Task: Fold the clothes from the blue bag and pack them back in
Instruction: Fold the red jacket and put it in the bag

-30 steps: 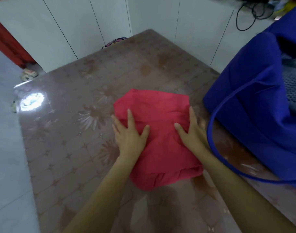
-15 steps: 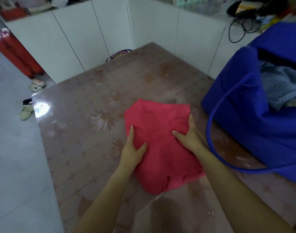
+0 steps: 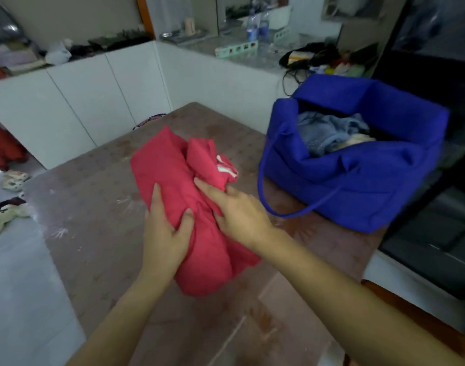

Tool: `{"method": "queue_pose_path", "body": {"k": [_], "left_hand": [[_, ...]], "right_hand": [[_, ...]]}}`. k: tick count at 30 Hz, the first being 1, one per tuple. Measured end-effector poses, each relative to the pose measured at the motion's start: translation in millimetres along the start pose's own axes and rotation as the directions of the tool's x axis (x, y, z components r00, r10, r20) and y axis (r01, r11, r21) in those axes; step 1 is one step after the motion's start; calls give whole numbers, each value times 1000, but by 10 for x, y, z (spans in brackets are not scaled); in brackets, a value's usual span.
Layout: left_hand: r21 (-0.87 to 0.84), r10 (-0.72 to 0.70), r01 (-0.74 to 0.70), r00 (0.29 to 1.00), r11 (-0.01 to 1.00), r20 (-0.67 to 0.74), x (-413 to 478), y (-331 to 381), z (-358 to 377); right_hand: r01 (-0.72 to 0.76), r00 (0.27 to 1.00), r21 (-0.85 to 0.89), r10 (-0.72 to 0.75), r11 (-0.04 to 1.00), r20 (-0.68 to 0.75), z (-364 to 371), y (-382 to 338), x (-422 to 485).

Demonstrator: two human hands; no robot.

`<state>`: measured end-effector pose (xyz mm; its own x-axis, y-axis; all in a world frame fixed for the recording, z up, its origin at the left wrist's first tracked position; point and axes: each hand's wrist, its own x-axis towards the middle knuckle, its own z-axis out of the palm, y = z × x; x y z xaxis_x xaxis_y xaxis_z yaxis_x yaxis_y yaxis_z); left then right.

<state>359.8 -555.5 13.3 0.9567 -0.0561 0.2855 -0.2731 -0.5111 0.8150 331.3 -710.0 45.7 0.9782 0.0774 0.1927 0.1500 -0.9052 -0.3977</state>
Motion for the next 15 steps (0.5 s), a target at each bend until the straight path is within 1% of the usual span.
{"method": "queue_pose_path", "body": {"k": [2, 4, 6, 9, 11, 13, 15], "left_hand": [[-53, 84, -84, 996, 995, 2, 90, 369, 83], [-105, 155, -152, 988, 983, 24, 152, 788, 227], [-146, 231, -220, 971, 964, 58, 226, 1217, 413], [-186, 330, -308, 939, 933, 98, 415, 1819, 737], [-214, 363, -331, 922, 919, 133, 596, 2161, 1006], [-234, 357, -313, 918, 920, 174, 785, 2423, 1326], [-258, 333, -276, 920, 926, 209, 926, 2580, 1659]], "right_hand": [[1, 991, -4, -2, 1000, -132, -414, 51, -71], [8, 961, -30, -16, 1000, -276, -832, 195, -138], [-9, 928, -80, -21, 997, -372, -1236, 418, -163], [-61, 893, -167, -21, 984, -450, -1825, 853, -73], [-75, 869, -186, -27, 980, -494, -2164, 1187, 38], [-107, 853, -200, -13, 974, -522, -2431, 1544, 162], [-133, 863, -221, 4, 966, -505, -2568, 1883, 262]]}}
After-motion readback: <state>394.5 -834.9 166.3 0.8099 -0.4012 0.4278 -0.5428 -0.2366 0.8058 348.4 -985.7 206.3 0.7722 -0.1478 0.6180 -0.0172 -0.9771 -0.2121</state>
